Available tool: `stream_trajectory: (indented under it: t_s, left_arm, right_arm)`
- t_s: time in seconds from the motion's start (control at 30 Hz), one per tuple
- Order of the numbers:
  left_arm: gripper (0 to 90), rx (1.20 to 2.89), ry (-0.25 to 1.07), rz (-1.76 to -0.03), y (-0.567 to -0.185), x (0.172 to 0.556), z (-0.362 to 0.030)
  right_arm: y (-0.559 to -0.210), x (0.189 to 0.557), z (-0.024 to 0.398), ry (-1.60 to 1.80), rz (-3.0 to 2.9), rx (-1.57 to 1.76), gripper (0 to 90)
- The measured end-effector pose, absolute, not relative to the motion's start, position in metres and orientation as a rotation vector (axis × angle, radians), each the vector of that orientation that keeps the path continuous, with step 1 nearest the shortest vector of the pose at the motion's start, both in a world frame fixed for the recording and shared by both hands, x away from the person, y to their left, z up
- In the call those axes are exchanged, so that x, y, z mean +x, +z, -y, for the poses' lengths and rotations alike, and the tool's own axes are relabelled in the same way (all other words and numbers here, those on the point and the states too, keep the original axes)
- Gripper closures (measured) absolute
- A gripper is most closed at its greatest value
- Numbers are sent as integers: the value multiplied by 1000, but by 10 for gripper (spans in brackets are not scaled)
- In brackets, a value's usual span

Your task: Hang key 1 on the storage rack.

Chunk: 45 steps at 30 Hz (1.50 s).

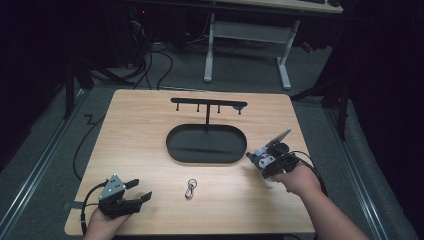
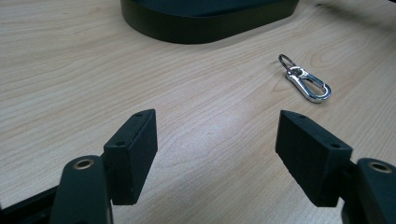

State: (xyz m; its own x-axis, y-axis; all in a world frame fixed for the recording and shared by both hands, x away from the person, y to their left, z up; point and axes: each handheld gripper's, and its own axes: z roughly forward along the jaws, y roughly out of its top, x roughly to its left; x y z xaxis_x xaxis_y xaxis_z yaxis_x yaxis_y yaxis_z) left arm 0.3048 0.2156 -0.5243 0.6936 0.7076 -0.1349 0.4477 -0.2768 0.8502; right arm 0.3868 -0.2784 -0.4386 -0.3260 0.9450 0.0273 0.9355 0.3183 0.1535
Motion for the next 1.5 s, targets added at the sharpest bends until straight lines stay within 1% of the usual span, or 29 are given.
stream_trajectory:
  t_s: [0.4, 0.7, 1.33, 1.5]
  left_arm:
    - [302, 1934, 331, -892, -525, 305, -215]
    - [301, 1937, 328, -889, -525, 305, -214]
    - [301, 1932, 328, -886, -525, 305, -216]
    - [301, 1932, 326, -886, -525, 305, -216]
  right_arm:
    - [-420, 379, 268, 269, -2526, 1734, 462]
    - [-397, 379, 250, 285, -2576, 1680, 462]
    - [-351, 404, 238, 309, -2553, 1667, 464]
    - [-344, 408, 235, 319, -2551, 1668, 463]
